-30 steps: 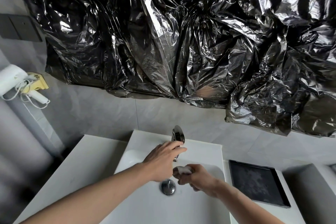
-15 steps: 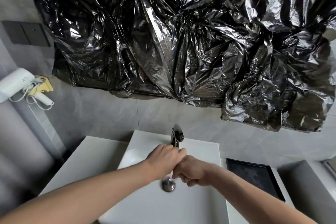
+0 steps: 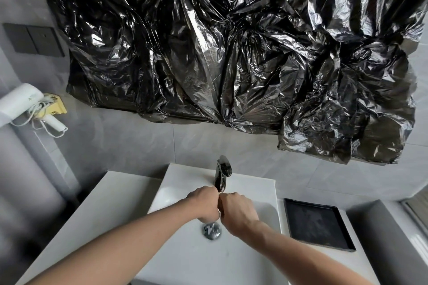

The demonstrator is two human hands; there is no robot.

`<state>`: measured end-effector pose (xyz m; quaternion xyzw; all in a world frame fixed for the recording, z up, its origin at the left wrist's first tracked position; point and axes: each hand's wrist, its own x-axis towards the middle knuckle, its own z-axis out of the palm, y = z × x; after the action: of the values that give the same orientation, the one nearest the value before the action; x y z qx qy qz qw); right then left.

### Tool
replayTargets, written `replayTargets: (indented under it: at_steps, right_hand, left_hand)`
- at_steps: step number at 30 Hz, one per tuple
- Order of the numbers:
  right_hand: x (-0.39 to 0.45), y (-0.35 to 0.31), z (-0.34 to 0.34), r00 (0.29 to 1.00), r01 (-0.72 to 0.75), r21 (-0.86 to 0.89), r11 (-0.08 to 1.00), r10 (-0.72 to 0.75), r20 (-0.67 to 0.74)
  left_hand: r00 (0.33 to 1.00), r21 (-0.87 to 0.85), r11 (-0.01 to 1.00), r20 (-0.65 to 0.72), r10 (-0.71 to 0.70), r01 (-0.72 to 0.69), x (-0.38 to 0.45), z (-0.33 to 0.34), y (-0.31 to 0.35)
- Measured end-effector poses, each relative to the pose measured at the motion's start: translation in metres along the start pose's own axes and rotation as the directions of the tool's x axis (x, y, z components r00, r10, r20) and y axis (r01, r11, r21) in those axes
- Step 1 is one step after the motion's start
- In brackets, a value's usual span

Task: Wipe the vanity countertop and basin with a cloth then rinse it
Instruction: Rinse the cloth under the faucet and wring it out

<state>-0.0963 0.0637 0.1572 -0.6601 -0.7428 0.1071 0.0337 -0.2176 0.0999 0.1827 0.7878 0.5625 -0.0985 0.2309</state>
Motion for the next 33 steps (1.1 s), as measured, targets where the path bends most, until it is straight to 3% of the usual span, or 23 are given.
replayTargets:
  at_steps: [3,6,7,9,11,12,16,18,19,22,24,28,31,33]
  right_hand:
    - [-0.003,0.008,0.006,0.997,0.007,0.26,0.966,0.011,-0.07]
    - [-0.007,0.02,-0.009,0.998,0.014,0.319,0.948,0.005,-0.059]
    - [-0.007,0.025,-0.017,1.0,-0.014,0.32,0.947,0.021,-0.016]
    - [-0.011,0.031,-0.034,0.988,-0.12,0.45,0.885,0.06,0.144]
    - [-0.016,0.032,-0.047,0.935,-0.254,0.65,0.716,0.011,0.354]
    - [-0.019,0.03,-0.052,0.893,-0.307,0.698,0.647,-0.058,0.447]
    - [-0.026,0.012,-0.064,0.735,-0.42,0.748,0.513,-0.291,0.612]
    - [-0.024,0.003,-0.057,0.765,-0.461,0.737,0.494,-0.2,0.612]
    - [-0.022,0.0,-0.051,0.809,-0.445,0.712,0.544,-0.098,0.58]
    - [-0.014,-0.005,-0.036,0.934,-0.293,0.472,0.831,0.142,0.328]
    - [-0.012,-0.005,-0.03,0.976,-0.188,0.302,0.934,0.143,0.165]
    - [-0.01,0.006,-0.026,0.995,-0.088,0.024,0.996,0.089,-0.038]
    - [-0.008,0.016,-0.021,0.996,-0.017,-0.122,0.992,0.007,-0.084]
    - [-0.006,0.023,-0.016,0.994,0.043,-0.19,0.981,-0.062,-0.094]
  left_hand:
    - [0.998,-0.096,0.994,-0.054,0.042,-0.047,-0.007,-0.001,-0.007]
    - [0.944,-0.054,0.984,-0.294,0.148,-0.171,-0.021,-0.001,-0.018]
    - [0.894,-0.014,0.968,-0.388,0.225,-0.25,-0.026,-0.001,-0.021]
    - [0.711,0.176,0.881,-0.531,0.461,-0.44,-0.034,0.002,-0.027]
    - [0.544,0.416,0.735,-0.496,0.677,-0.535,-0.036,0.006,-0.032]
    - [0.51,0.473,0.688,-0.461,0.726,-0.551,-0.036,0.009,-0.034]
    - [0.553,0.474,0.704,-0.437,0.71,-0.529,-0.025,0.01,-0.029]
    - [0.615,0.461,0.756,-0.446,0.651,-0.465,-0.021,0.001,-0.02]
    - [0.667,0.47,0.779,-0.424,0.612,-0.416,-0.02,-0.005,-0.014]
    - [0.849,0.57,0.778,-0.245,0.468,-0.264,-0.019,-0.021,0.003]
    - [0.909,0.557,0.808,-0.21,0.361,-0.192,-0.014,-0.024,0.012]
    - [0.967,0.359,0.93,-0.198,0.161,-0.081,-0.004,-0.016,0.025]
    - [0.999,0.093,0.996,-0.051,0.008,-0.003,0.005,-0.008,0.027]
    - [0.995,-0.039,0.999,0.098,0.005,-0.001,0.012,-0.005,0.026]
